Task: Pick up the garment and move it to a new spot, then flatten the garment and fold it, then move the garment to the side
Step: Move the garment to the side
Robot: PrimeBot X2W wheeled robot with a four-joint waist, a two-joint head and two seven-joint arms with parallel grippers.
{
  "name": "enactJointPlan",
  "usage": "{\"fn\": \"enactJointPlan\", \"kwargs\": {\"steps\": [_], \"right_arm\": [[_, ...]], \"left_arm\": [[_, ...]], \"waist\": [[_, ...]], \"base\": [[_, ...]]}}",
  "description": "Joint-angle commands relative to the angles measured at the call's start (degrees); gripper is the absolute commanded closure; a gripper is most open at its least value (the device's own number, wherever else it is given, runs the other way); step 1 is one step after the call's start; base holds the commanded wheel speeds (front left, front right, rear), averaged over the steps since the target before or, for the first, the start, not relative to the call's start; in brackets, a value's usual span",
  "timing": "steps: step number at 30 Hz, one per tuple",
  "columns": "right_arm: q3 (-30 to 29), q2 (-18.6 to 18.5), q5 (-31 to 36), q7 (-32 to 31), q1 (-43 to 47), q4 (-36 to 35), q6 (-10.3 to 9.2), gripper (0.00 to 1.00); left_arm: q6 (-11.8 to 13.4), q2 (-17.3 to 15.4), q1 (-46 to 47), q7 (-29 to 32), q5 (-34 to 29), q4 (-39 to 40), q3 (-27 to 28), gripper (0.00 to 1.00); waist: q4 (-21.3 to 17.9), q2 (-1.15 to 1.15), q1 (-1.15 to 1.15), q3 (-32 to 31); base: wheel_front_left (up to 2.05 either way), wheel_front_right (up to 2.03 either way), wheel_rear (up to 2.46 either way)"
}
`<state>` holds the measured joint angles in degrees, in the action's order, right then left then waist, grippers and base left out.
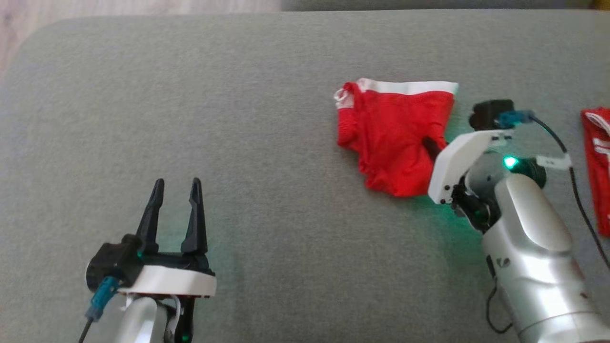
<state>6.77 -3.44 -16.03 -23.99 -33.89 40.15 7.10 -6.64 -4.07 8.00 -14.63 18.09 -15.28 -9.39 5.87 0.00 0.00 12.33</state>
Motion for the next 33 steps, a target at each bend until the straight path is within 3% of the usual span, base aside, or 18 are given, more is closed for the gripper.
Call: {"fn": "enactJointPlan", "kwargs": {"steps": [1, 5, 11, 16, 24, 28, 33], "right_arm": [[2.7, -0.6, 0.0, -0.4, -2.7, -2.4, 0.39, 1.0], [12.1, -5.4, -3.0, -4.3, -4.4, -7.4, 0.39, 1.0], [22.9, -19.0, -8.0, -9.8, -7.4, -19.2, 0.39, 1.0], [22.6, -28.4, -10.2, -10.5, -8.5, -22.1, 0.39, 1.0], [19.0, -38.2, -9.5, -8.4, -8.2, -17.3, 0.39, 1.0], [17.5, -40.6, -6.5, -5.4, -8.8, -13.8, 0.39, 1.0], [15.8, -40.4, -4.5, -1.7, -9.6, -9.1, 0.39, 1.0]], "left_arm": [[-0.3, -0.3, 1.4, -0.4, -0.2, 1.7, 2.1, 0.0], [-0.4, -0.6, 1.5, -0.4, -0.1, 2.1, 2.8, 0.0], [-0.4, -0.9, 2.2, -0.4, -0.1, 3.2, 4.2, 0.0], [-0.5, -1.1, 3.8, -0.4, -0.9, 3.6, 3.6, 0.0], [-0.6, -2.5, 7.3, -0.1, -1.7, 3.3, 1.9, 0.0], [-0.6, -3.3, 8.6, 0.5, -1.9, 3.7, 1.4, 0.0], [-0.6, -3.8, 9.7, 1.0, -2.1, 4.2, 0.9, 0.0]], "waist": [[-1.8, 0.0, 0.0, -0.2], [-5.6, 0.0, 0.0, -0.3], [-12.2, 0.0, 0.0, 1.2], [-15.9, 0.0, 0.0, 3.9], [-17.9, 0.0, 0.0, 8.4], [-17.8, 0.0, 0.0, 10.4], [-17.3, 0.0, 0.0, 12.0]], "base": [[0.0, 0.0, 0.0], [0.0, 0.0, 0.0], [0.0, 0.0, 0.0], [0.0, 0.0, 0.0], [0.0, 0.0, 0.0], [0.0, 0.0, 0.0], [0.0, 0.0, 0.0]]}}
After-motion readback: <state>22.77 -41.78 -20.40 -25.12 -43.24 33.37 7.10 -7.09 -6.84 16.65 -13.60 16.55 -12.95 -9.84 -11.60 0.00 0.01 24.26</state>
